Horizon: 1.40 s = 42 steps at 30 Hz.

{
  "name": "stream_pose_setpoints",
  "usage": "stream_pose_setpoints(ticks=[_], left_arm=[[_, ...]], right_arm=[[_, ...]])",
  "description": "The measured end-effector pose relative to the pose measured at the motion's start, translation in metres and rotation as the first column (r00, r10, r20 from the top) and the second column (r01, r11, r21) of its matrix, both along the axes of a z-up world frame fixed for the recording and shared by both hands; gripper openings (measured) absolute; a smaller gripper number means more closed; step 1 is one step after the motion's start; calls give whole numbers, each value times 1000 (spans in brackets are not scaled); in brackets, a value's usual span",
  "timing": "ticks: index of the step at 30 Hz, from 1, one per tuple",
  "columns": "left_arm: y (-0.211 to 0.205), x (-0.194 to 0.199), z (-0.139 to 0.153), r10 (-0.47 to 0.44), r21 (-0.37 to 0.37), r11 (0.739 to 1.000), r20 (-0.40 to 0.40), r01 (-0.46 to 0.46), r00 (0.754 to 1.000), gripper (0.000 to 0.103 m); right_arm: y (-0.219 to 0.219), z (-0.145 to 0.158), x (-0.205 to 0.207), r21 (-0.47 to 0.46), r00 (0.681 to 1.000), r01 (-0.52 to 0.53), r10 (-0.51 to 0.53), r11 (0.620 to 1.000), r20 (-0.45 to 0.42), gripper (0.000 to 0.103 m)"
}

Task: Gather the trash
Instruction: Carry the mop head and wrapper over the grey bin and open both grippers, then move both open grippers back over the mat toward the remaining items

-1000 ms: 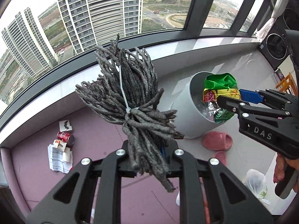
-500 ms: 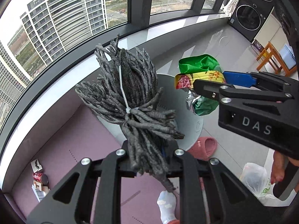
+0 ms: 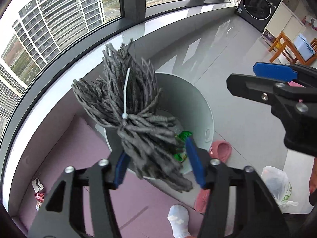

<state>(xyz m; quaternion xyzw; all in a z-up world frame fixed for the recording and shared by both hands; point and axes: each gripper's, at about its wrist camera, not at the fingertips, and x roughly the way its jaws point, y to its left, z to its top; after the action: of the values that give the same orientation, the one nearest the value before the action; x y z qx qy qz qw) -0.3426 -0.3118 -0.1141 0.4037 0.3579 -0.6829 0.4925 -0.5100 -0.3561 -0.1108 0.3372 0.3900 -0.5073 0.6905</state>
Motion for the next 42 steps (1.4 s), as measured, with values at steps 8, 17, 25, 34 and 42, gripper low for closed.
stream_pose_setpoints(ticks=[8,17,25,34,42], left_arm=[[9,-7,8,-15,-22,1000,-19,14,1000,81],[70,74,11,137,27,990,-18,-136,990,81],[154,214,18,394,59,916,34,-396,918,81],[267,367,14,605,73,787,95,-612,790,81],[342,457,-9,703,119,696,86,-708,705,81]], right_arm=[[8,9,1,-2,999,-1,0,1000,-38,63],[27,27,76,-36,989,-143,141,989,-52,63],[83,34,215,-38,943,-333,333,942,-5,63],[171,30,388,-31,838,-544,545,838,34,63],[243,11,505,-20,764,-644,644,765,32,63]])
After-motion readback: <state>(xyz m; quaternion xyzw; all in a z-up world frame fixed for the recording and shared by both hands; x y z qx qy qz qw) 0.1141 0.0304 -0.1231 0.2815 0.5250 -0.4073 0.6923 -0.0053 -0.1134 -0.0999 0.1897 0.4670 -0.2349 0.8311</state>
